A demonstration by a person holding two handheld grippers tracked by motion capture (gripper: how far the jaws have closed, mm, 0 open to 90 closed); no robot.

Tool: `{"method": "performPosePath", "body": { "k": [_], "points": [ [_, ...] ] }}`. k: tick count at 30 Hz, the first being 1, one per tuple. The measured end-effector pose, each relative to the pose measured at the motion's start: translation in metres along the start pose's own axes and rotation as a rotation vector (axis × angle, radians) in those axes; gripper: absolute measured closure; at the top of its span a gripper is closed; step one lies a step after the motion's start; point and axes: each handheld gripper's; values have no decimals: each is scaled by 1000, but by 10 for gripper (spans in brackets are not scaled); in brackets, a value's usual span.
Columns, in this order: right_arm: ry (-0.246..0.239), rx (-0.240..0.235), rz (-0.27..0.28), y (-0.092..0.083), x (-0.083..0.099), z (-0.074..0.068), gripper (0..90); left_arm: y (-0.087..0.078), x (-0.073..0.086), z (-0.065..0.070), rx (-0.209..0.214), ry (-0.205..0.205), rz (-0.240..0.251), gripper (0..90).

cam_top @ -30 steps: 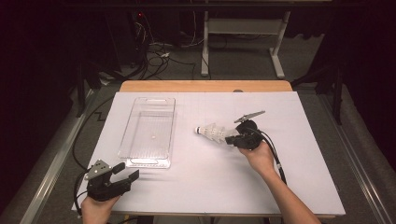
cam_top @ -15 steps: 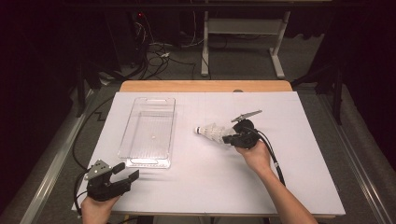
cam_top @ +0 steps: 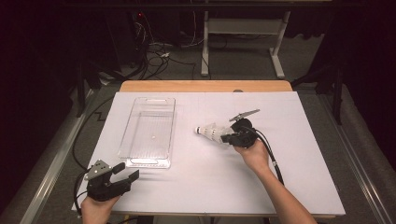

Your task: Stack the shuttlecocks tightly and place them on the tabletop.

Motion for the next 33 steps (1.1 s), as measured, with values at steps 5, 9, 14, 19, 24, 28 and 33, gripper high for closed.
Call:
{"method": "performPosePath", "body": {
  "k": [5, 9, 14, 19, 24, 28, 33],
  "points": [
    [-8, -1, 3, 1, -2, 0, 900, 0, 0, 0, 0, 0, 0, 330],
    [-7, -1, -1, 2, -3, 0, 900, 0, 0, 0, 1, 0, 1, 330],
    [-1, -2, -3, 3, -3, 0, 900, 0, 0, 0, 1, 0, 0, 330],
    [-2, -1, 1, 5, -3, 0, 900, 0, 0, 0, 1, -1, 1, 330],
    [-7, 3, 2, 5, -3, -1, 900, 0, 0, 0, 1, -1, 0, 330],
    [-5, 3, 1, 5, -4, 0, 900, 0, 0, 0, 2, -1, 0, 330],
    [-10, 1, 1, 6, -7, -1, 900, 0, 0, 0, 2, -2, 1, 330]
  ]
}}
Point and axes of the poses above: each handheld gripper's, and its own axes: y roughly forward along the jaws, x roughly out of its underside, z roughly to its right, and after that the axes turned 14 degrees about -y, right-handed
